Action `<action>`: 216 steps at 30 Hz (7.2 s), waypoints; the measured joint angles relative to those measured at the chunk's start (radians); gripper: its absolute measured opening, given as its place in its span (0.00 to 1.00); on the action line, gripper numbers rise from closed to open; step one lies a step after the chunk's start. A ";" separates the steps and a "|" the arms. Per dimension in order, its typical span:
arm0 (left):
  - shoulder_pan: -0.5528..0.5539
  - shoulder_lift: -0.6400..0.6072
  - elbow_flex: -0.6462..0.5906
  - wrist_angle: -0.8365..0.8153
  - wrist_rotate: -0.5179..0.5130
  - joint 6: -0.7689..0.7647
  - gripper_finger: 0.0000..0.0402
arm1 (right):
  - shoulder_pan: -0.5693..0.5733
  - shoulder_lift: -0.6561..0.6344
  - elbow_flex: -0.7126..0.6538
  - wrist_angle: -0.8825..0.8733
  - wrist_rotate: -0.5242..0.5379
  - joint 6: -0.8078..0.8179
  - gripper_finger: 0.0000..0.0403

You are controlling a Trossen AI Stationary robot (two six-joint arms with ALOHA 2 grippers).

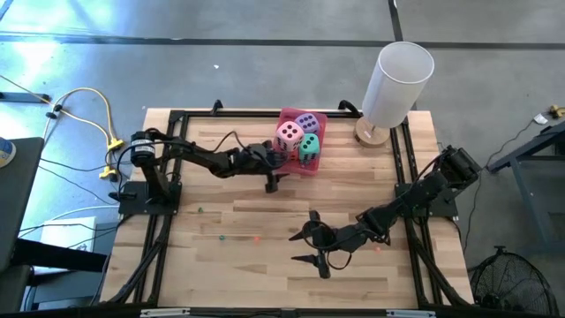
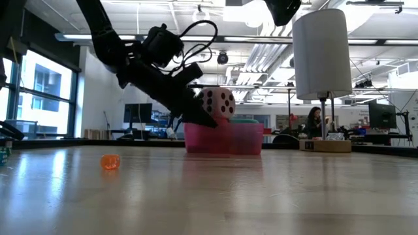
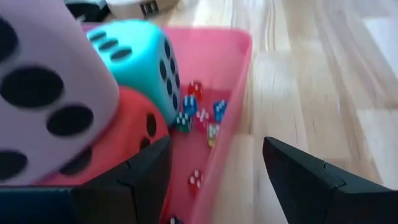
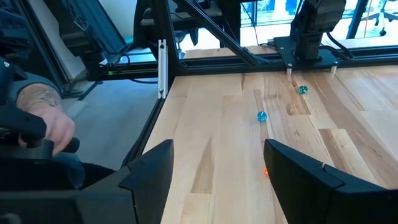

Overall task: Pick & Place Dice
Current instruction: Put the right small orange dice into the bin

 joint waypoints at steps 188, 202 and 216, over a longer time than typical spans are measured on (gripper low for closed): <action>-0.349 -0.424 -0.117 -0.413 0.324 -0.352 0.60 | -0.631 -0.049 -0.114 -0.407 0.203 0.334 0.60; -0.349 -0.425 -0.117 -0.414 0.321 -0.352 0.60 | -0.628 -0.049 -0.114 -0.494 0.204 0.380 0.60; -0.349 -0.425 -0.117 -0.413 0.322 -0.351 0.60 | -0.597 0.015 -0.120 -0.430 0.220 0.311 0.60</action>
